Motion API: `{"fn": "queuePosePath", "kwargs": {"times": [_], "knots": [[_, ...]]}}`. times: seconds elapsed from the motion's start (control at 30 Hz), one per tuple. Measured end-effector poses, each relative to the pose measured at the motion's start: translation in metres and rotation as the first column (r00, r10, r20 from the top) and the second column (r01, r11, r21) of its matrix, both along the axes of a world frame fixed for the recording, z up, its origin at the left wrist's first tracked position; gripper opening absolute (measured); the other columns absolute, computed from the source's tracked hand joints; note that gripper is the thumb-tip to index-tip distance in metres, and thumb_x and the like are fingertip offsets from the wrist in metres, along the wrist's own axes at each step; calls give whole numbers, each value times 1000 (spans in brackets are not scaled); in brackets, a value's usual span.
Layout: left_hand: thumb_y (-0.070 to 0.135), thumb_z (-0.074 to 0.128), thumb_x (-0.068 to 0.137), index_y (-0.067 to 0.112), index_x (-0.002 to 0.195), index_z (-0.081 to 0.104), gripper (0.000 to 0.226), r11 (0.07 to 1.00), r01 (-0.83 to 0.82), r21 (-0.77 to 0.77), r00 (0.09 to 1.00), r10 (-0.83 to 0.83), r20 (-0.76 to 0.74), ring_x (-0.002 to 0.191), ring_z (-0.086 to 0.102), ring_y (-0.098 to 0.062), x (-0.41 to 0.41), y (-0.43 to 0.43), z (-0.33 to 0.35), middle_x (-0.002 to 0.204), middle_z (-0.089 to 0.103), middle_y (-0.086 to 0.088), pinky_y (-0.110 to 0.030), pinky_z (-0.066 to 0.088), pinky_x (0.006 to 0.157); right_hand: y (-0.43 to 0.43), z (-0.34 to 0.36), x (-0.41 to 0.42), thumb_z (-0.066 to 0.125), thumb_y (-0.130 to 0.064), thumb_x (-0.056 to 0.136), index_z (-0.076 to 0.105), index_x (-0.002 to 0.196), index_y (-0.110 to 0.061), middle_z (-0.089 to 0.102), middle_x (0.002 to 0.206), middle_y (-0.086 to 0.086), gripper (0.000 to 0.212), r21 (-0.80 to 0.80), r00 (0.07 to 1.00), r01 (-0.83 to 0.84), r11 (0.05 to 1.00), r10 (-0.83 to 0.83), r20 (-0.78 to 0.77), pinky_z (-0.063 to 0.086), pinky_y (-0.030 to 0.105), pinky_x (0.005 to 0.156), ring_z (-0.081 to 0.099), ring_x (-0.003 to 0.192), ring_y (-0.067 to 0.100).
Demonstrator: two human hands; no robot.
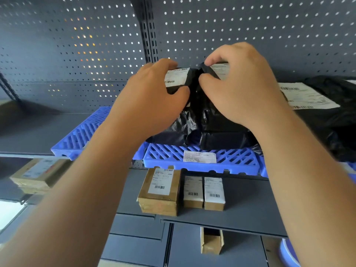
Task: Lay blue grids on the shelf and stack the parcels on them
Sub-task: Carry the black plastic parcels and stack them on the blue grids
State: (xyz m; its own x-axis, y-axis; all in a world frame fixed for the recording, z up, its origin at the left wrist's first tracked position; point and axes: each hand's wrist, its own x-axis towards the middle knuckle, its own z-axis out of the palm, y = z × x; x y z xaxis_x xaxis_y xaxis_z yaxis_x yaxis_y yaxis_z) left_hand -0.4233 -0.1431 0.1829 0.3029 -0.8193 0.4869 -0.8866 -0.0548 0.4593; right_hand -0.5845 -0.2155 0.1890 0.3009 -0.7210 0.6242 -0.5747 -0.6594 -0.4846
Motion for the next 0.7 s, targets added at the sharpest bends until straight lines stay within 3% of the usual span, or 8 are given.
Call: {"fn": "queuePosePath", "kwargs": {"times": [0.1,0.17,0.37,0.47,0.6,0.7], "knots": [[48,59,93,39,144,48,53,999,29,-20,1000,-29,2,121,53,-9,10,17,-6,140,55,14,-25,34,88,19,-6,3,62,-34,89,64,113,-30,51,116,-10,25,-15,998,7,1000,-6,56,34,4,73,49,95,6],[48,59,93,39,144,49,52,999,43,-20,999,-43,-6,123,52,-8,18,28,-15,141,55,15,-24,33,89,32,-13,7,62,-31,89,64,112,-29,53,114,-9,24,-1,997,4,1000,-4,76,32,-1,73,51,92,3],[43,60,95,36,142,51,49,995,104,-5,994,-104,-41,122,52,-7,39,58,-50,135,55,15,-22,34,88,65,-48,28,64,-32,88,64,118,-29,56,117,-12,30,60,997,6,998,-10,73,46,23,83,58,102,6],[42,61,95,36,143,50,49,992,124,22,991,-123,-44,119,51,-3,47,70,-68,134,55,17,-13,33,81,79,-69,37,63,-32,89,64,118,-29,55,117,-14,29,100,999,9,995,-14,50,47,23,81,57,101,4],[40,62,94,37,137,54,44,978,205,31,971,-199,-136,110,57,0,55,88,-90,126,58,21,-24,47,85,97,-99,39,65,-28,89,65,115,-28,61,114,-14,26,145,999,-15,989,8,52,50,23,79,60,97,5],[39,60,93,42,129,57,36,952,297,74,944,-282,-170,102,59,4,54,102,-111,116,62,26,-19,49,77,110,-124,30,65,-28,90,65,111,-30,63,108,-18,21,235,998,-52,971,45,36,52,26,78,61,96,3]]}}
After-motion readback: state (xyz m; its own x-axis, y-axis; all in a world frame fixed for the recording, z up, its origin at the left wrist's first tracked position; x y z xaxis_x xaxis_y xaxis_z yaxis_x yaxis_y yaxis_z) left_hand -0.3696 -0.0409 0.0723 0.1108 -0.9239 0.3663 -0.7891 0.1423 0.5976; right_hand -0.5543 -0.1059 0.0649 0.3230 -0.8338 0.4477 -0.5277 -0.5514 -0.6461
